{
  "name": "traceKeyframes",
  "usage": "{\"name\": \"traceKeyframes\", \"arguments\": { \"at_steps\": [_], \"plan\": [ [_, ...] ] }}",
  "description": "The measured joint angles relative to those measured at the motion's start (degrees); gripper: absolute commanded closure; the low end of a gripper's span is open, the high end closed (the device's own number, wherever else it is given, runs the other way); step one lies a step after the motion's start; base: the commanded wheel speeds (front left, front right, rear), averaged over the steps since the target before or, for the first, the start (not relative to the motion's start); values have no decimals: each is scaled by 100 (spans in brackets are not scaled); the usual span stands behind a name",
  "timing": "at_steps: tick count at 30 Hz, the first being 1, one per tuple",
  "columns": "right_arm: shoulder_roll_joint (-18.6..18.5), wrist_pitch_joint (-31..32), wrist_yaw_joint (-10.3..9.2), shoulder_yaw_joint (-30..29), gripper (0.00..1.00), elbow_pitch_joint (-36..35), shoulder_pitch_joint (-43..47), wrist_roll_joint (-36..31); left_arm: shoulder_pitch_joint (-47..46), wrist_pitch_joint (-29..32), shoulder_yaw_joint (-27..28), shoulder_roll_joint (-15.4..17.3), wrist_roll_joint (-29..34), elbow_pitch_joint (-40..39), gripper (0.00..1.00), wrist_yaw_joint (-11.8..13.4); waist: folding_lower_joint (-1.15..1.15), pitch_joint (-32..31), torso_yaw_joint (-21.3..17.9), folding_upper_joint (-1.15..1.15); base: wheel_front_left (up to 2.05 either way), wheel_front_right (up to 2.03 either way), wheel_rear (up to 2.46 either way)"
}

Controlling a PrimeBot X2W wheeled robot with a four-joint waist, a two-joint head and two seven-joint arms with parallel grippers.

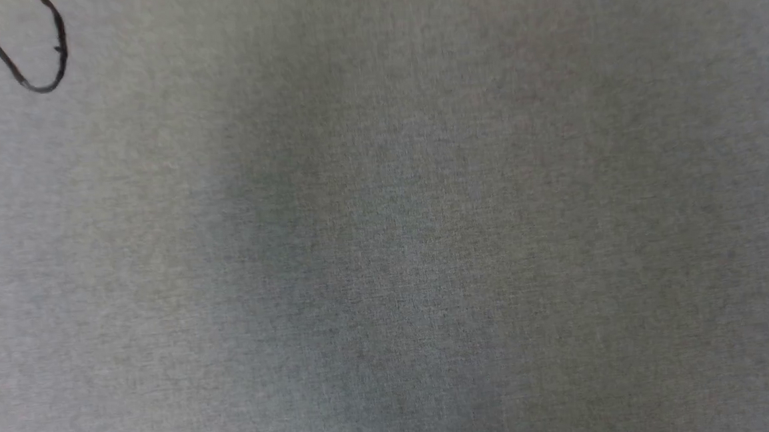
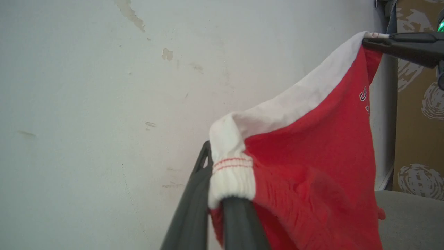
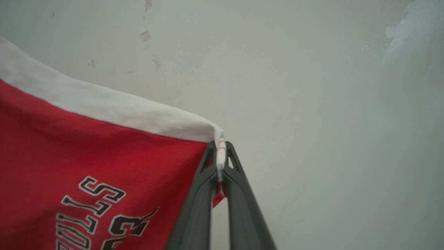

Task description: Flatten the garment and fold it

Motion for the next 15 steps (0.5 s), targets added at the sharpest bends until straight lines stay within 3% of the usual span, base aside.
{"name": "traceKeyframes", "arguments": {
  "at_steps": [8, 15],
  "plan": [
    [80, -107, 1, 105, 100, 5, 324, -266, 293, -172, 56, 26, 7, 145, 100, -2, 0, 449, -14, 0, 0, 0, 0],
    [-4, -197, 1, 339, 100, -648, 1849, -274, 1874, -214, 167, 292, 207, -550, 100, 112, -2, 240, 15, 0, 0, 0, 0]
  ]
}}
